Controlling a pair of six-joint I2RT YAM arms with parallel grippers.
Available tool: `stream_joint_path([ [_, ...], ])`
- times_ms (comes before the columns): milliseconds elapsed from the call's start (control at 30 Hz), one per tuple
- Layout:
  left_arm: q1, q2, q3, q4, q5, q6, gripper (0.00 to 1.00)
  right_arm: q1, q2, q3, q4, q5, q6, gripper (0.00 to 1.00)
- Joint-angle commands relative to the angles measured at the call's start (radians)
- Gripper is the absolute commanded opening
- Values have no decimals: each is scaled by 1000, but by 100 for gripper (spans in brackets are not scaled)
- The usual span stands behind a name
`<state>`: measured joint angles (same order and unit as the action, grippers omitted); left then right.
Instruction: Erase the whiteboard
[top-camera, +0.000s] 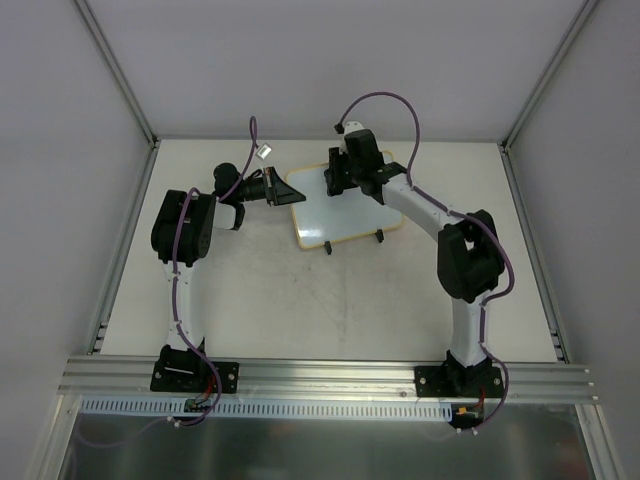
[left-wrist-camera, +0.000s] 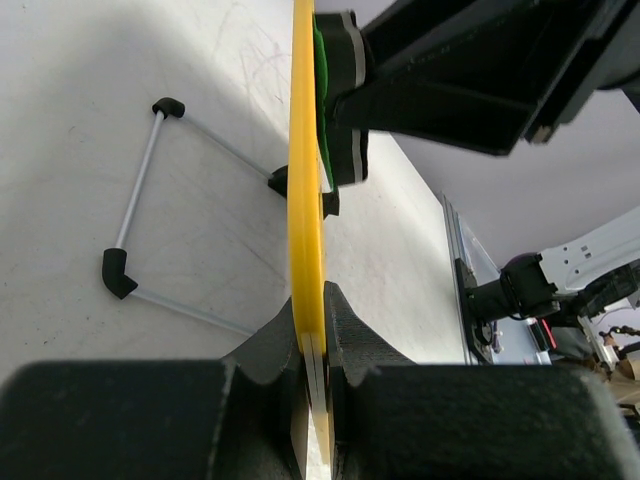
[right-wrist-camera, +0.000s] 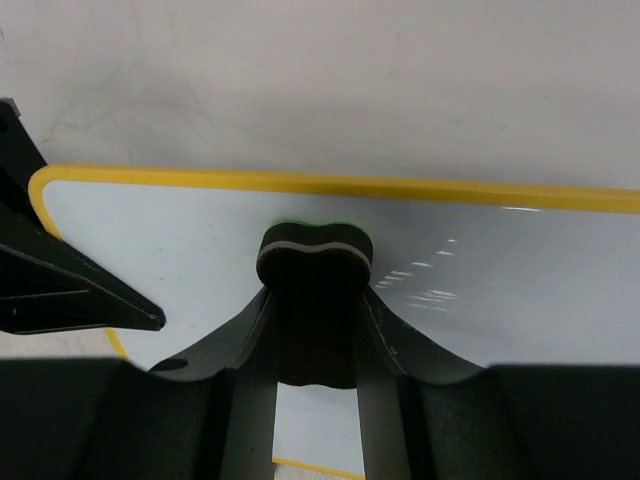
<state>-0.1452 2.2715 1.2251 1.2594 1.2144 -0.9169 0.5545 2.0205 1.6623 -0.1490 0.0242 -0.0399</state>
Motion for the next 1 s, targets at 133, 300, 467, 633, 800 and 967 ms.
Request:
stream_joint_path([
  [133, -28, -35, -10, 198, 143, 118, 0, -200, 15, 10, 2, 54, -11, 0],
  [300, -28, -35, -10, 198, 142, 118, 0, -271, 1, -10, 2, 49, -12, 0],
  [467, -28, -35, -9, 198, 143, 116, 0, -312, -12, -50, 3, 56, -9, 0],
  [633, -28, -33, -9, 196, 143, 116, 0, -335, -26, -85, 5, 68, 0, 0],
  [800, -28, -35, -9, 196, 143, 116, 0, -349, -52, -134, 28, 65, 9, 0],
  [967, -28, -35, -7, 193, 142, 118, 0, -346, -86, -219, 69, 49, 29, 0],
])
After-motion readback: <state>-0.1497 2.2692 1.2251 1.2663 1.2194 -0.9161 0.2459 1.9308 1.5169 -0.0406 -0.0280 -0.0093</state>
